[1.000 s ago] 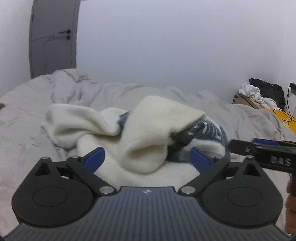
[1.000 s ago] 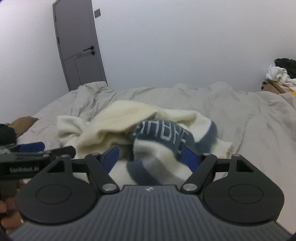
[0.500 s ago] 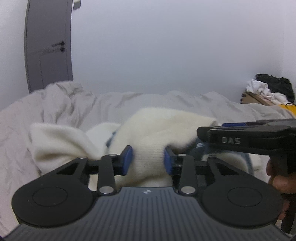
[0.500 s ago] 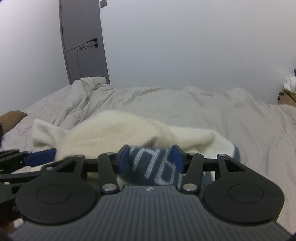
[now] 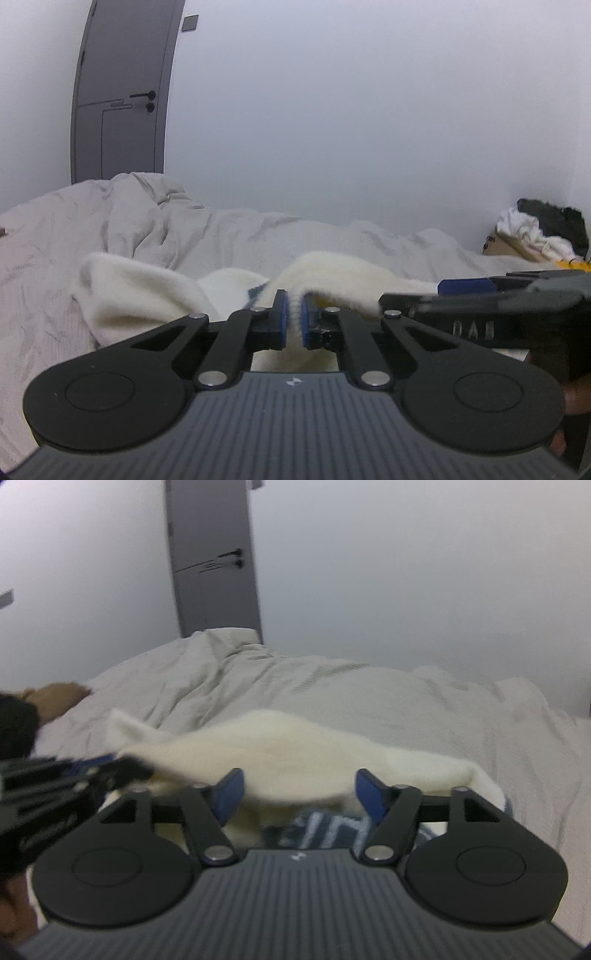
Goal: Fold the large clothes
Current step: 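Grasp the sweater hem with the left gripper while the right gripper grasps it too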
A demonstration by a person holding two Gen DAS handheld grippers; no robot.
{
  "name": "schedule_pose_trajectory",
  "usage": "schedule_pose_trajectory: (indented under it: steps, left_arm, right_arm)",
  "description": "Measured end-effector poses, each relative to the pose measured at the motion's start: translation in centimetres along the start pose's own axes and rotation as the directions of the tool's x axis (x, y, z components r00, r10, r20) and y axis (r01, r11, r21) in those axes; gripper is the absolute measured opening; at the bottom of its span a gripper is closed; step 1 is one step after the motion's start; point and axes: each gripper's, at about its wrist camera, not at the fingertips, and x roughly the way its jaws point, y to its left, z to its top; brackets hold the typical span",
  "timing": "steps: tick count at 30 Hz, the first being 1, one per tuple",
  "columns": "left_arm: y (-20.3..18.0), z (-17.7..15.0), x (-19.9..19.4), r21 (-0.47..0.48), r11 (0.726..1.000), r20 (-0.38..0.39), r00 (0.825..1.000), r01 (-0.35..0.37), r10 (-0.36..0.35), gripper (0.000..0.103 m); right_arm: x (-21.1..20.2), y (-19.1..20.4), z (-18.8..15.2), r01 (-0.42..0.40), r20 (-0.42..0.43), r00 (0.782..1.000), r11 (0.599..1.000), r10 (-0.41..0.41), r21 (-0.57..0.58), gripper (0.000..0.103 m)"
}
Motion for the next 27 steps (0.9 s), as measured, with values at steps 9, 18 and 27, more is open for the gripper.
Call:
schedule_pose_trajectory:
  steps: [9, 18, 27]
  left_arm:
    - [2.4, -0.3, -1.9, -0.083, 0.996, 0.031, 0.999, 0.036, -0.034, 0.008]
    - [4.4, -0.3, -2.6, -0.159, 0.984, 0.041, 0.997, 0.075, -0.070, 0.007]
    - [4.0, -0.8, -4.5, -0.178, 0.976, 0.119, 0.987, 0.125, -0.105, 0.007]
  right_arm:
    - [1.7, 4.5, 0.0, 0.142, 0.011, 0.990, 0.977, -0.142, -0.160, 0.075]
    - [2.4, 0.6, 0.0, 0.369, 0.037, 0.925, 0.919, -0.377, 0.142, 0.061]
    - [-1.3, 2.0, -0.6, 0.360, 0.119, 0.916, 0.916, -0.383, 0.178, 0.018]
